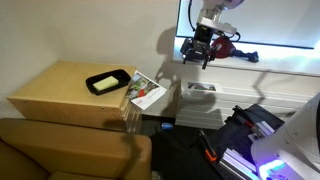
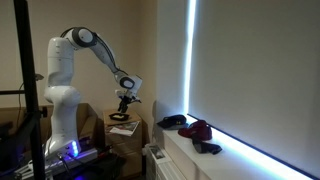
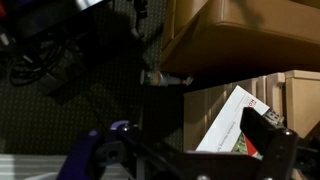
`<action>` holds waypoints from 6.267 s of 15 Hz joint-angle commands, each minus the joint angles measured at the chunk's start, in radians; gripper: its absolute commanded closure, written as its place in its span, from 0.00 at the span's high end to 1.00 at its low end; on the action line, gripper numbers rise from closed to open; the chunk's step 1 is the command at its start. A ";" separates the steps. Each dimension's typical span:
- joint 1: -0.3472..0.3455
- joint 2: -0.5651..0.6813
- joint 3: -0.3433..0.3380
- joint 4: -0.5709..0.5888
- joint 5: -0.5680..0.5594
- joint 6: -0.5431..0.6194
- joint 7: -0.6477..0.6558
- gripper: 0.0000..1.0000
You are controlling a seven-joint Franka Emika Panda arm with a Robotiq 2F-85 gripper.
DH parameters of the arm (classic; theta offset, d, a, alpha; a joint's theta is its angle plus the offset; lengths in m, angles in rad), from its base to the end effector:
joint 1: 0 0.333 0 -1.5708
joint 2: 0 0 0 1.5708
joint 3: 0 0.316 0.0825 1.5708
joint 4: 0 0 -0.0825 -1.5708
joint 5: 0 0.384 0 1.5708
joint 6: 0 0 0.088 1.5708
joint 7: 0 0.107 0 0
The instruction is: Pick up the book from the cabinet and put it by the window.
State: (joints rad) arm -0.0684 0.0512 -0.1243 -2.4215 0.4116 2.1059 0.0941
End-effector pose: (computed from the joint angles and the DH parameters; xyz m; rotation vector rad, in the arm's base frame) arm 0.4435 -0.0677 0.2653 -2.6689 0.7751 0.4866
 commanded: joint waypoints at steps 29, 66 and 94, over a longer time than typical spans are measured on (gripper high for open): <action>-0.325 0.718 0.736 0.375 1.114 1.215 -0.580 1.00; -0.161 0.859 0.117 0.475 1.216 0.211 0.421 1.00; -0.131 1.045 0.070 0.610 1.326 -0.223 0.876 0.24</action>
State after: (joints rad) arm -0.2190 1.1124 -0.0419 -1.8007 1.7177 1.8814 0.9690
